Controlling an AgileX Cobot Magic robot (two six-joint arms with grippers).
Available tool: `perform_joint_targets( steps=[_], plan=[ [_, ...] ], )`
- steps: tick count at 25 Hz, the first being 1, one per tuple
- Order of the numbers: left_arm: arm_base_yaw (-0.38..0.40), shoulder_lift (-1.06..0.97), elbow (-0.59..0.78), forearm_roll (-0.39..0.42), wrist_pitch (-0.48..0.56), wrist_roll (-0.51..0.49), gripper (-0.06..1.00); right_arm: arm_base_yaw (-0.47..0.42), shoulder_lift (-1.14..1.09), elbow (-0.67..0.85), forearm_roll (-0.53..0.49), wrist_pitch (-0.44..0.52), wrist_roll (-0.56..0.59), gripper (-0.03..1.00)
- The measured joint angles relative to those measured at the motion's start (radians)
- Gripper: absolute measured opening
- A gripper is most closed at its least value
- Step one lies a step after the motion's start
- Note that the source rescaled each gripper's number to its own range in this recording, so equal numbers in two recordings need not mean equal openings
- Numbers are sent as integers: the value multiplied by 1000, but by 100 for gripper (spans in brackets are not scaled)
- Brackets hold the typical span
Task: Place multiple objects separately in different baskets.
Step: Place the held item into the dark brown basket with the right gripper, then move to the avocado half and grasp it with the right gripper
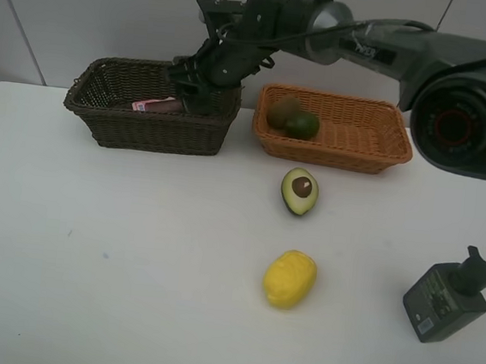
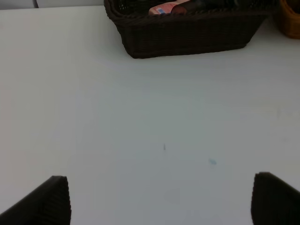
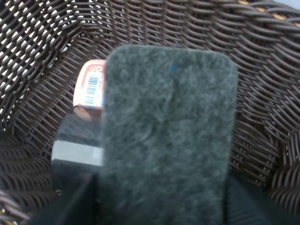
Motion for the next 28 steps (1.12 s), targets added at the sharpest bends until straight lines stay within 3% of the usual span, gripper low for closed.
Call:
perform_joint_targets(
  steps=[2,4,6,9,12,14,20,24,28],
  plan=[
    [0,0,0,0,0,0,100,0,0,0,-1,21,0,82],
    [0,0,0,0,0,0,100,0,-5,0,-5,66,0,94],
    [0,0,0,0,0,0,100,0,-17,-5,-8,116,0,97],
    [0,0,0,0,0,0,100,0,-76,-5,-10,233,0,98],
    [0,0,0,0,0,0,100,0,-159,-12,-15,453,9,100],
    [0,0,0,0,0,0,100,0,-206,-10,-16,547,42,100],
    [0,0,0,0,0,0,100,0,-324,120,-55,578,140,100],
    [0,0,0,0,0,0,100,-1,-419,317,-151,579,185,100],
    [0,0,0,0,0,0,100,-2,-476,522,-181,587,205,100]
  ],
)
